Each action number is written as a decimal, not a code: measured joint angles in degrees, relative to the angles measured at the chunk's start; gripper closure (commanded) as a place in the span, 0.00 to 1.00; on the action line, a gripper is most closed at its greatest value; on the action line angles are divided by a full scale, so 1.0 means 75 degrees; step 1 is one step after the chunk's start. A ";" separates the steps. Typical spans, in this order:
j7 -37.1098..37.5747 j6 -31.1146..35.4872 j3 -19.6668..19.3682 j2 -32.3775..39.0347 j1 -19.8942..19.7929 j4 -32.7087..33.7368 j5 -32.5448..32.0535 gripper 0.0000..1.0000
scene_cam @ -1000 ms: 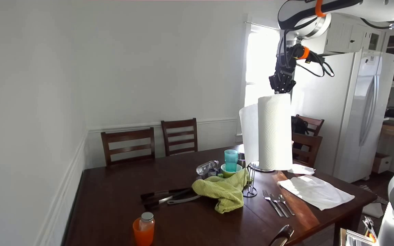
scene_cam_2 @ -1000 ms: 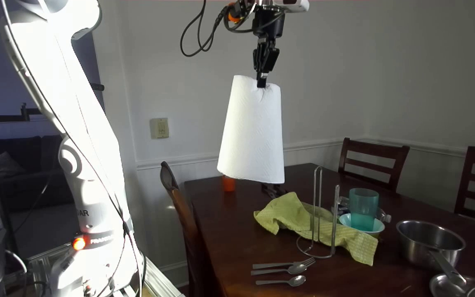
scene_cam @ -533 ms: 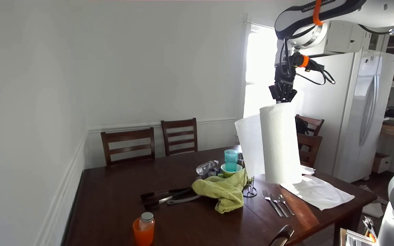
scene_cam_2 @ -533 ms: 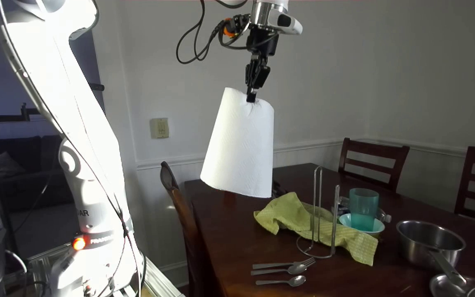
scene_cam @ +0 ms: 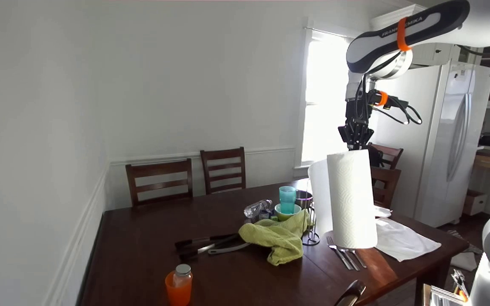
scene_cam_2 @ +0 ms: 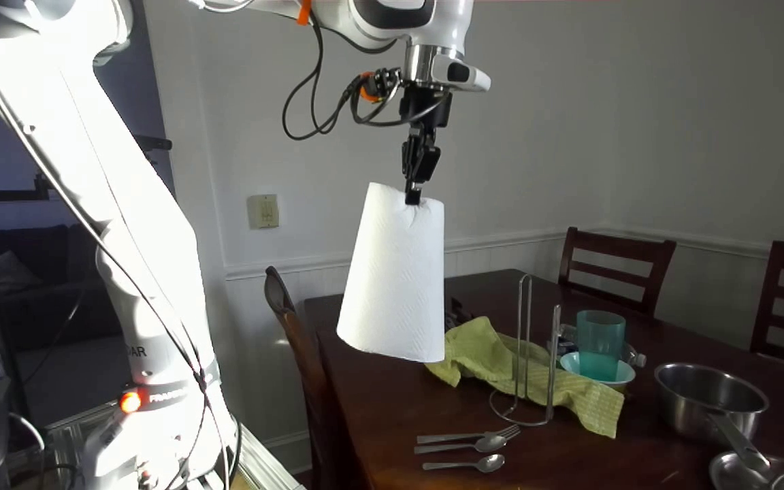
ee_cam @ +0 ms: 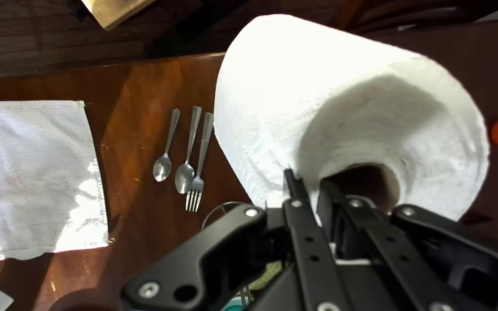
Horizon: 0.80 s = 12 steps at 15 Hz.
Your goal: Remove the paper towel roll from the silver stand
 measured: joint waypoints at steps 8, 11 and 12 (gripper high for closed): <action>0.0857 0.2548 0.0085 -0.0301 -0.0148 -0.1851 -0.0239 0.97; 0.1255 0.3336 0.0203 -0.0301 -0.0210 -0.2359 -0.0499 0.97; 0.1411 0.3561 0.0252 -0.0302 -0.0241 -0.2504 -0.0536 0.97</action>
